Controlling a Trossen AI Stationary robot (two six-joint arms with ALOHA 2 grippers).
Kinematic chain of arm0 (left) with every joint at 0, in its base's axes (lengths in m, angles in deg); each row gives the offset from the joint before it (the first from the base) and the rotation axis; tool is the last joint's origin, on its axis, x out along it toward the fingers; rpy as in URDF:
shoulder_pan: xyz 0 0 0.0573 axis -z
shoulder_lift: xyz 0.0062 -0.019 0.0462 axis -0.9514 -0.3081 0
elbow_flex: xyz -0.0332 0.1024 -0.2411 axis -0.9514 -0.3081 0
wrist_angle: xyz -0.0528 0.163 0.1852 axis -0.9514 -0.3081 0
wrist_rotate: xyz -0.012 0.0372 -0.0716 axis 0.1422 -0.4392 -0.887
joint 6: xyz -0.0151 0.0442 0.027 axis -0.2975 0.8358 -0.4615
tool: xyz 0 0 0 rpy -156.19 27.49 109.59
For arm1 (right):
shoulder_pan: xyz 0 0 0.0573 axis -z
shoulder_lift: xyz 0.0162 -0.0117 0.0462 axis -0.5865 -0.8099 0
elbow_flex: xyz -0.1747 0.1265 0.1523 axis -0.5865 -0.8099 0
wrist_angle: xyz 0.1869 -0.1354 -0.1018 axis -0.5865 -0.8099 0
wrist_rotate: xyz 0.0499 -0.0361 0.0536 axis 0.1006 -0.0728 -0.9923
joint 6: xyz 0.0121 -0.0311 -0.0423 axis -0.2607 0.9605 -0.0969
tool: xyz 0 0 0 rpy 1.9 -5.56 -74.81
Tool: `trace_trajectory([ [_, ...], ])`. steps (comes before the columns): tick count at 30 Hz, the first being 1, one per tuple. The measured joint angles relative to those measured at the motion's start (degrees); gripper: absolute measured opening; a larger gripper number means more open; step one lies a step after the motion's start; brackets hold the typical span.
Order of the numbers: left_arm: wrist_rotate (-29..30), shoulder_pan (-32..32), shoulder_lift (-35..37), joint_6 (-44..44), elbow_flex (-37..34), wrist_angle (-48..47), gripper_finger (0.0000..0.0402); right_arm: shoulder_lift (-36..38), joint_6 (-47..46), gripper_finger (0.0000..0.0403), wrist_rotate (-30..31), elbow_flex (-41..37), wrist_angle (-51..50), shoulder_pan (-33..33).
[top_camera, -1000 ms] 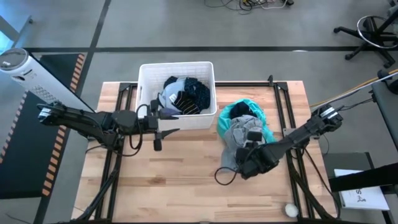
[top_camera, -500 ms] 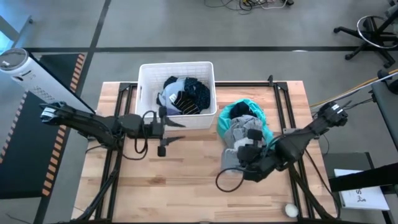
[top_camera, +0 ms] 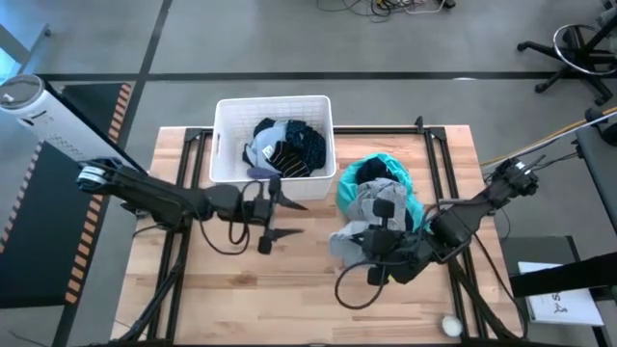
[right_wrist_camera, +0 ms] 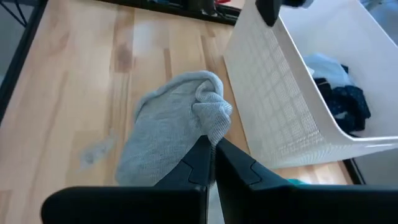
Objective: Sort clothes
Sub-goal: Put the gray sock into the white laundry bin
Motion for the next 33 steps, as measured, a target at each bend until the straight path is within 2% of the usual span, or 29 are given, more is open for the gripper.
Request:
trace_trajectory([
  [4,-4.6,0.0,-4.9,-1.2,5.1,-0.9,0.0284,-0.4,0.2,0.0,0.8,0.0,0.0,0.7],
  [9,-4.8,0.0,-11.7,-1.3,11.7,-4.4,0.0298,-0.5,0.3,0.0,3.6,0.0,0.0,0.8],
  [13,-4.8,0.0,-16.1,-1.2,16.0,-5.0,0.0296,-0.5,0.3,0.0,3.5,0.0,0.0,0.8],
  [16,-3.3,-0.1,-18.5,-1.1,18.6,-6.2,0.028,-0.5,0.0,0.0,3.5,0.0,0.0,0.7],
  [19,-0.3,-0.1,-19.9,-0.3,20.9,-8.8,0.0242,-0.5,-0.3,0.0,3.5,0.0,0.0,0.7],
  [21,0.1,-0.1,-20.5,1.3,22.0,-11.2,0.0197,-0.5,-0.8,0.0,3.6,0.0,0.2,0.7],
  [23,0.2,-0.1,-20.8,3.3,22.6,-13.7,0.0134,-0.5,-0.8,0.0,3.6,0.0,0.4,0.7],
  [25,0.1,-0.1,-20.7,4.7,22.8,-15.0,0.0054,-0.5,-0.9,0.0,3.6,0.0,0.9,0.7],
  [26,-0.5,-0.3,-20.4,5.1,22.7,-15.5,0.0028,-0.5,-1.3,0.0,3.6,0.0,1.3,0.7],
  [28,-1.6,-0.4,-19.3,5.2,22.5,-16.1,0.0016,-0.5,-1.8,0.0003,3.7,0.0,1.3,0.7],
  [33,0.8,-0.4,-14.6,5.4,22.3,-20.1,0.0004,-0.4,-1.1,0.0036,3.9,0.1,1.3,0.2],
])
